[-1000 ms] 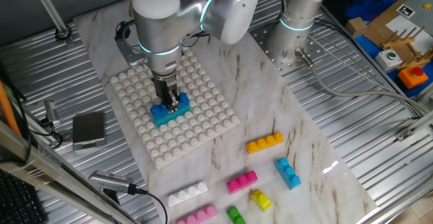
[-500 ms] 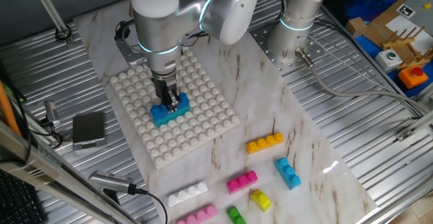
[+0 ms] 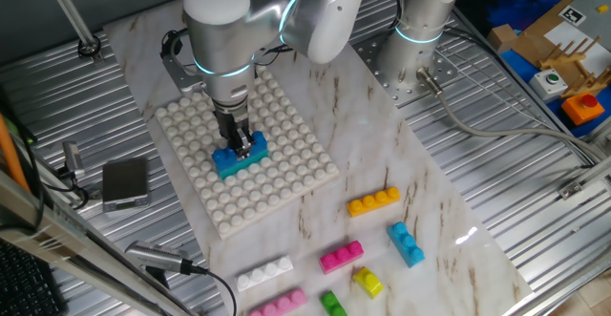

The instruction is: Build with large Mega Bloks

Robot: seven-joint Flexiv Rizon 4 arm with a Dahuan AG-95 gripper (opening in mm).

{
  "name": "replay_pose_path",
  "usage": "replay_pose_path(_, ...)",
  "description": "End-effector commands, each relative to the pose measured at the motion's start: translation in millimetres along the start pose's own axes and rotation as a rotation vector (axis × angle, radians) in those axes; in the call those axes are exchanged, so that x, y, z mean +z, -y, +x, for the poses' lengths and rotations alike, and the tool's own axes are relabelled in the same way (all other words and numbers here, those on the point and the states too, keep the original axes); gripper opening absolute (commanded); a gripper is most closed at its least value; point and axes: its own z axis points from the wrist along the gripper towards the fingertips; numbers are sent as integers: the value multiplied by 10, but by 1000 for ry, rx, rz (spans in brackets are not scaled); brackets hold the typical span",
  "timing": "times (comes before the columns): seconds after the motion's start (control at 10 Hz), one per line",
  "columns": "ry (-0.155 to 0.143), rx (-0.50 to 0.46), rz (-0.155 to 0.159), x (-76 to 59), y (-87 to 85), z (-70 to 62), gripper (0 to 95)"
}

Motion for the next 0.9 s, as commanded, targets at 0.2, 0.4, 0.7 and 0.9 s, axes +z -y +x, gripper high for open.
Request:
replay_pose_path(0.2,-1,2,-4,146,12,-2,0)
replay_pose_path(0.4,-1,0,-6,167,17,-3,0)
replay_pose_path(0.7,-20,7,-18,143,11,-1,0)
replay_pose_path(0.9,-33,0,-26,80,-8,1,380)
